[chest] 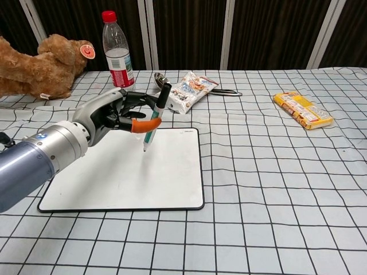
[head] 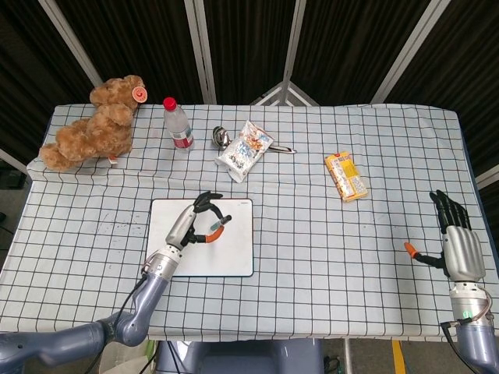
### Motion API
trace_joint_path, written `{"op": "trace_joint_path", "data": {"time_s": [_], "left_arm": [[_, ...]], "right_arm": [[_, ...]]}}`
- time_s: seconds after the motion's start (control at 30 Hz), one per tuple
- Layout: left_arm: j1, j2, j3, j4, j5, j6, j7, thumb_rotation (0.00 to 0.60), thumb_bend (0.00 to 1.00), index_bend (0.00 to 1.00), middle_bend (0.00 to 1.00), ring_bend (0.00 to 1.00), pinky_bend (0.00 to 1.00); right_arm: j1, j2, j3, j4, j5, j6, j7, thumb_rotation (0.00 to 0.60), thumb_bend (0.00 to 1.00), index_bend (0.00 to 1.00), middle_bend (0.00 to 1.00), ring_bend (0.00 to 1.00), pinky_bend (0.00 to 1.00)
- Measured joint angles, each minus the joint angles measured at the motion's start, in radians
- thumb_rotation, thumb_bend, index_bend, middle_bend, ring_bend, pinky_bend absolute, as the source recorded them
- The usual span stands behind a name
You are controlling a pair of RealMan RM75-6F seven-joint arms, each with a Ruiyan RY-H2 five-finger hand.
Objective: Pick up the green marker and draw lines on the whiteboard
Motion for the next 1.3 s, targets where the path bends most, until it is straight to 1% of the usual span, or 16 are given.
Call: {"op": "trace_joint_path", "data": {"time_s": [0.57, 0.93, 1.3], "left_arm": [[-0.029, -0.047, 0.007, 0.052, -0.009, -0.018, 0.019, 0.600, 0.58, 0.76, 0.16, 0.02, 0.11], [-0.029, -0.031, 0.016, 0.073, -0.001, -0.021, 0.029, 0.600, 0.58, 0.76, 0.16, 0.02, 0.11], [-0.020, -0.004, 0.020, 0.138, -0.003, -0.026, 0.019, 0.600, 0.58, 0.76, 0.16, 0.02, 0.11]], "right_arm": [[0.000, 0.001, 0.000, 0.001, -0.002, 0.000, 0.007, 0.600, 0.21, 0.00, 0.00, 0.00, 0.00], [-0.001, 0.002, -0.001, 0.001, -0.003, -0.001, 0.007, 0.600, 0.21, 0.00, 0.00, 0.00, 0.00], [0.000, 0.001, -0.002, -0.001, -0.002, -0.001, 0.002, 0.600, 0.21, 0.00, 0.00, 0.00, 0.00]]}}
